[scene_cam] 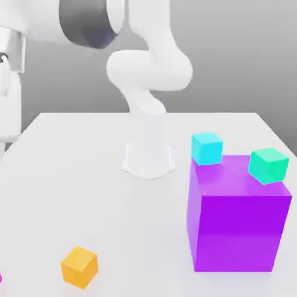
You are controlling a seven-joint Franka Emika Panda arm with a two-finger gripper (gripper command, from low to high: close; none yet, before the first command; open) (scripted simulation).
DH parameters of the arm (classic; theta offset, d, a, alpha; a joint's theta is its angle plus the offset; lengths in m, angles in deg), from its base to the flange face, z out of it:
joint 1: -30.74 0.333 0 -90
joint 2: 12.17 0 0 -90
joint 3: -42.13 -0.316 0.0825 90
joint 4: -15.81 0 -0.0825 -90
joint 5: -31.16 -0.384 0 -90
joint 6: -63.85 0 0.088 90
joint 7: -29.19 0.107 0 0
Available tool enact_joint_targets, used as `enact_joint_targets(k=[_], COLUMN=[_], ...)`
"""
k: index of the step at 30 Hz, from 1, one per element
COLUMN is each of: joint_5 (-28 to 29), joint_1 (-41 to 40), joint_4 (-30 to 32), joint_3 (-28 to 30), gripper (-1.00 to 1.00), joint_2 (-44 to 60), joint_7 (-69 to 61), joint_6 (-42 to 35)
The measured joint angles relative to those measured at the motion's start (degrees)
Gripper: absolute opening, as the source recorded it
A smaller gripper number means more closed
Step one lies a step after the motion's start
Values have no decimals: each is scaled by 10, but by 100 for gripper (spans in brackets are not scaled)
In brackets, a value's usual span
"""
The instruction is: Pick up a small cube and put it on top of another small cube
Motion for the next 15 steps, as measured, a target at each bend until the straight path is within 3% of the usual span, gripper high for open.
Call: enact_joint_targets(k=[10, 14, 15], joint_5=[-68, -92, -96], joint_1=[-52, -69, -72], joint_4=[-31, -50, -54], joint_3=[38, 28, 24], gripper=[0, 0, -100], joint_2=[210, 294, 311], joint_7=[103, 104, 102], joint_6=[44, 93, 106])
